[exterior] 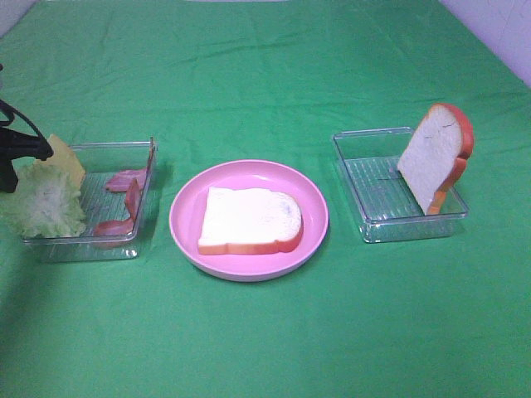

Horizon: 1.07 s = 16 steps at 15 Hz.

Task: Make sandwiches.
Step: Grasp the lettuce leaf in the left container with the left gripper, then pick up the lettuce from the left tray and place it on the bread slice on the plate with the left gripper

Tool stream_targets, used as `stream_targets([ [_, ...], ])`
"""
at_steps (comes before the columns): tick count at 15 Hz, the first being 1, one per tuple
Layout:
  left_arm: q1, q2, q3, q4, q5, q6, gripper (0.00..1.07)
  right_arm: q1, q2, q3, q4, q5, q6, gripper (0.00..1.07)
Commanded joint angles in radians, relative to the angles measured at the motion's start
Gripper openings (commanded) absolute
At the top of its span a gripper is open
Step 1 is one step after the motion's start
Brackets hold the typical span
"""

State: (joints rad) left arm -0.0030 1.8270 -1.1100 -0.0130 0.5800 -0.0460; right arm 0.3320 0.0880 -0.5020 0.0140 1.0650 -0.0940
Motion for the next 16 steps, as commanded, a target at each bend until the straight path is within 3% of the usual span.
stream_targets([
  [1, -0.003, 0.001, -0.005, -0.009, -0.006, 0.001, 0.10, 0.000, -0.012, 0.000, -0.002, -0.009, -0.002, 0.80],
  [2, -0.003, 0.001, -0.005, -0.009, -0.006, 0.001, 0.00, 0.000, -0.012, 0.000, -0.002, -0.009, -0.002, 0.80],
  [8, -0.003, -0.004, -0.007, -0.052, -0.007, 0.003, 0.00, 0.000, -0.012, 0.000, -0.002, -0.009, -0.002, 0.80],
  [10, -0.003, -0.014, -0.043, -0.186, 0.002, 0.097, 0.00, 0.000, -0.012, 0.000, -0.002, -0.009, -0.002, 0.80],
  [14, -0.003, -0.031, -0.074, -0.388, -0.002, 0.226, 0.00, 0.000, -0.012, 0.000, -0.002, -0.009, -0.002, 0.80],
  [15, -0.003, -0.032, -0.074, -0.451, -0.002, 0.281, 0.00, 0.000, -0.012, 0.000, -0.002, -0.009, -0.002, 0.80],
  [16, -0.003, -0.034, -0.075, -0.588, 0.000, 0.383, 0.00, 0.000, -0.012, 0.000, -0.002, -0.009, -0.002, 0.80],
])
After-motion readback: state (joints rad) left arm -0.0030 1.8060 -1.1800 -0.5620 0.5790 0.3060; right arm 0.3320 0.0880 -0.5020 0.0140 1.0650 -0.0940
